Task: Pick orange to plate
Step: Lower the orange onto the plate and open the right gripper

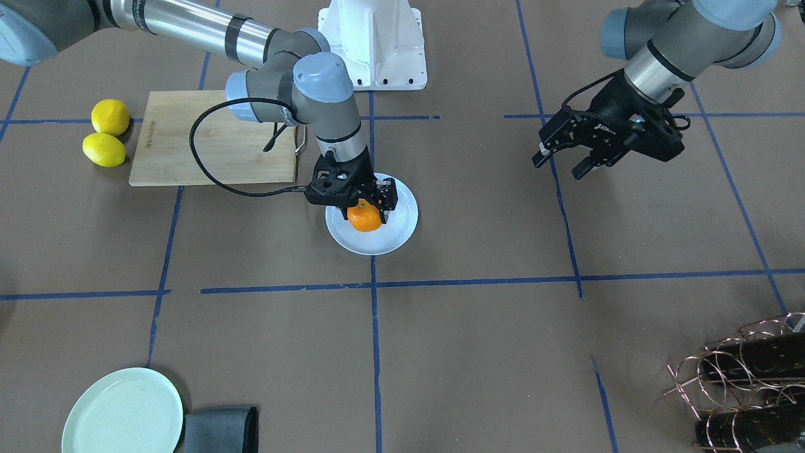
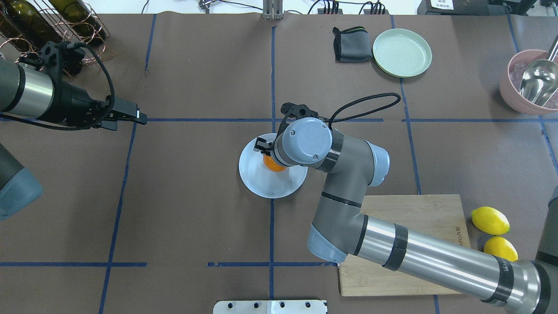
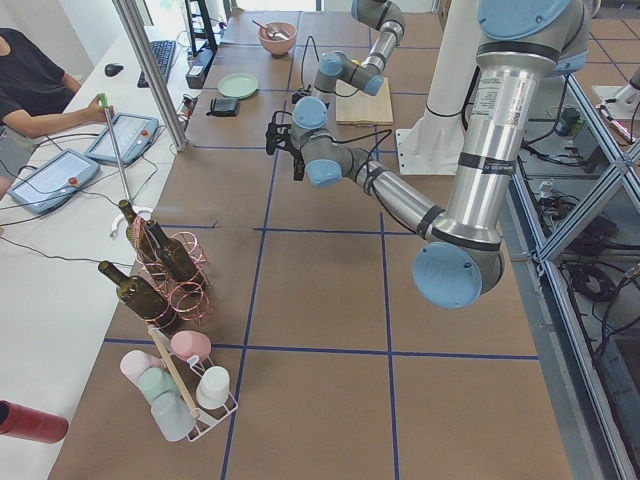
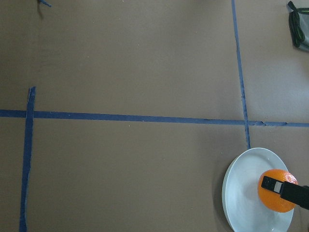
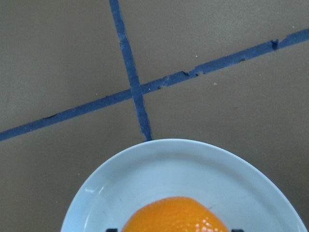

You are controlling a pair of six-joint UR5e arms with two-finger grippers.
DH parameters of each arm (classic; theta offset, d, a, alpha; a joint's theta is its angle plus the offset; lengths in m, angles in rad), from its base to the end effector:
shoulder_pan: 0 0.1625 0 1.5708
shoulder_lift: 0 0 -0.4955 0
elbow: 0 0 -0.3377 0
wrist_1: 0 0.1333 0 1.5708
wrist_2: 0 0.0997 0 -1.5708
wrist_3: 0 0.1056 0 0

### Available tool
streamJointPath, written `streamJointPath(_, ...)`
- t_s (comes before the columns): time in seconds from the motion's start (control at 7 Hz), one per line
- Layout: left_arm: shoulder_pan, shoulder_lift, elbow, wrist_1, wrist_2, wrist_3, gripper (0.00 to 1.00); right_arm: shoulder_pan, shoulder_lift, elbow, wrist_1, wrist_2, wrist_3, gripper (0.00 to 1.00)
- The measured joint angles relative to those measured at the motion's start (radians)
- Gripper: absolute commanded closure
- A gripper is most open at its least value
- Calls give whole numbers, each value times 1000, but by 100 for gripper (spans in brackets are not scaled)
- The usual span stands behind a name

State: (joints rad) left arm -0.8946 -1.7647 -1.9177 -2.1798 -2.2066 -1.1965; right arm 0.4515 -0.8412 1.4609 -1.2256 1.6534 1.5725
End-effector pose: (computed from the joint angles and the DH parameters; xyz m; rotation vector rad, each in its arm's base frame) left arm 0.2599 -0.4367 0.4186 0.2025 1.2195 -0.0871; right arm -0.6191 -0.4387 0.3137 0.1418 -0.9632 0.3773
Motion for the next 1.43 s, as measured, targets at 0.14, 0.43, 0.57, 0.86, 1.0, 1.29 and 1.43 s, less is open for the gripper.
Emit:
streamJointPath(0.14,0,0,2,0,0,0,8,-7,1,-5,0,-12,0,29)
streamJointPath(0.43,0,-2,6,0,1,0,8,-14,3,-7,0,-22,0,0)
streamJointPath(0.57,0,-3,6,0,1,0,7,-15,4,-7,0,-24,0,0)
streamJointPath(0.86,0,-4,4,0,0,0,7,-15,0,13,-1,-24,-1,0)
streamJointPath(1.0,-1,-3,3,0,-1,0,7,-13,-12,49,-3,-20,-2,0)
streamJointPath(1.29,-4,6,-3,0,-3,2,7,12,-98,201,-8,5,-3,0)
streamJointPath(1.43,-7,9,-1,0,-3,9,7,58,-174,298,-9,65,-4,0)
